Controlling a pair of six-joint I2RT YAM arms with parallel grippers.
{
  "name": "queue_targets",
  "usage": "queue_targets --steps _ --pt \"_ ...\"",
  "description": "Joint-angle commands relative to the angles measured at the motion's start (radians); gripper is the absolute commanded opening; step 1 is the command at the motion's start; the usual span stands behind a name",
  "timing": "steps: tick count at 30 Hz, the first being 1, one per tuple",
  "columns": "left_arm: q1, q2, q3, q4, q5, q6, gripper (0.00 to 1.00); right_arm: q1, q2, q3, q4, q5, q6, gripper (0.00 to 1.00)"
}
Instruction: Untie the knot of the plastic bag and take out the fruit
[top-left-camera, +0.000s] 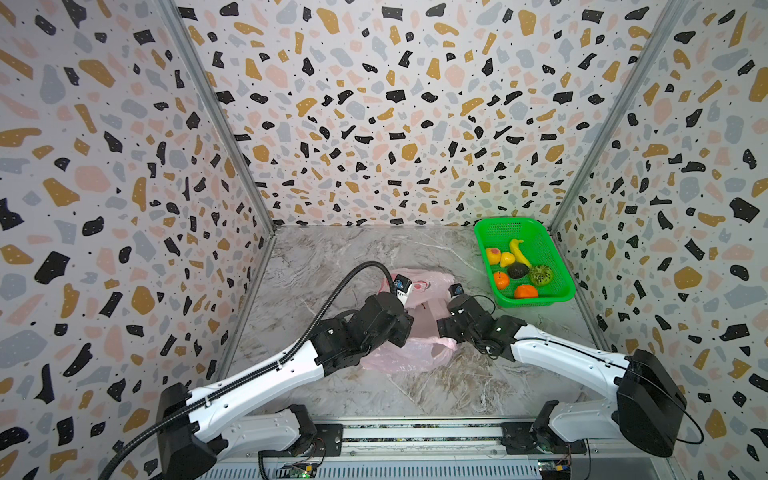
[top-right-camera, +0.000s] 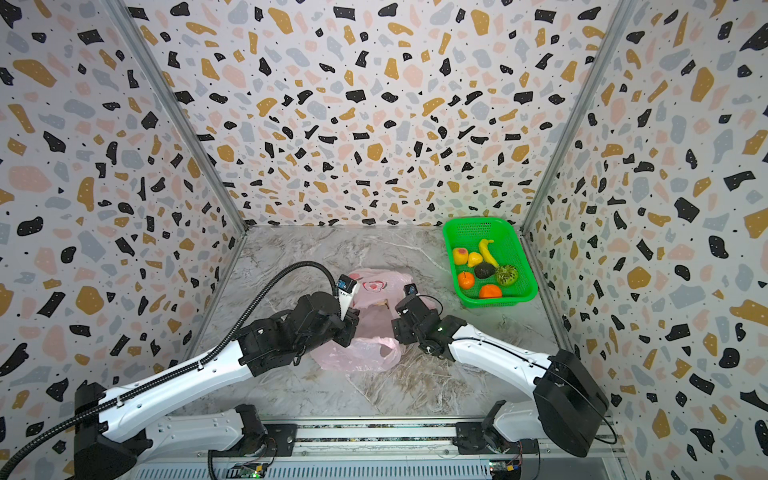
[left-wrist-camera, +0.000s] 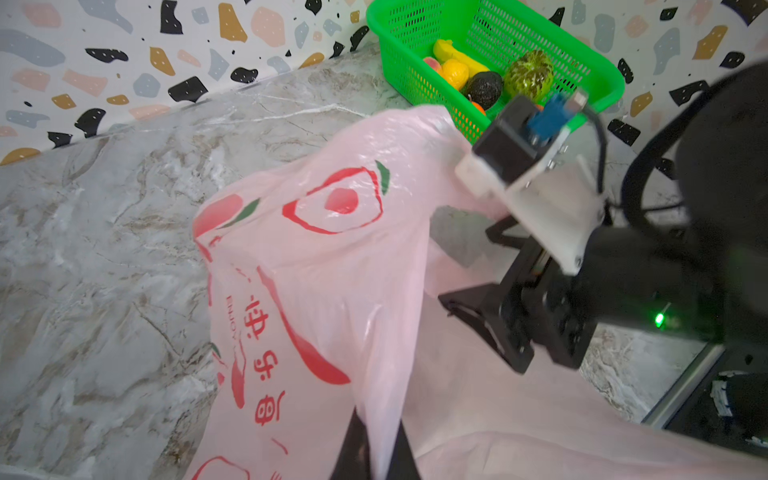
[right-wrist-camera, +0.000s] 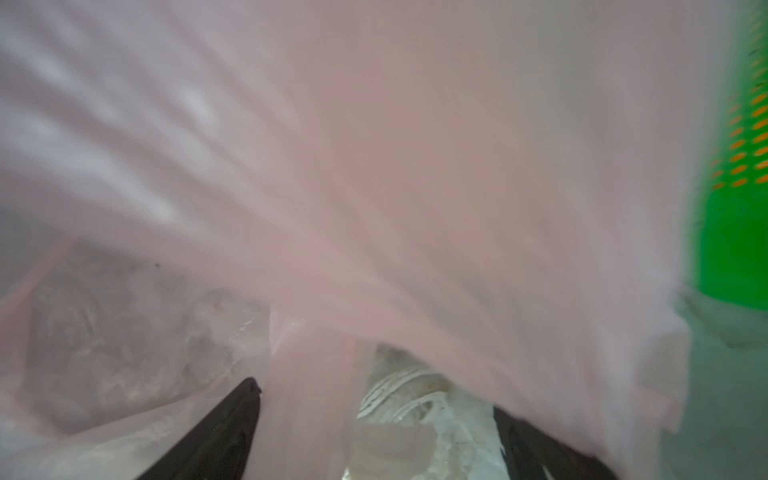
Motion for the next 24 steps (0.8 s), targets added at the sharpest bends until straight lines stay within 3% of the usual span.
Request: queue_targets --steps 1,6,9,17,24 --pt "-0.005 -0.014 -0.009 0.082 0.009 0.017 0.0 0.014 -0.092 0.032 -0.01 -0.136 -0.054 0.89" --pt "-0.006 -0.037 -0.022 0.158 -0.007 0.03 0.0 0.05 -0.19 0.034 -0.009 -0.316 0.014 0.89" --pt "-0.005 -0.056 -0.032 0.21 -0.013 0.043 0.0 0.065 -0.247 0.033 -0.014 -0.355 0.058 0.89" --pt "-0.006 -0.05 -0.098 0.272 -0.013 0.065 0.0 0.081 -0.266 0.125 -0.163 -0.347 0.032 0.89" --pt "-0.006 -0.047 -0.112 0.317 -0.004 0.025 0.0 0.116 -0.247 0.076 -0.055 -0.415 0.046 0.88"
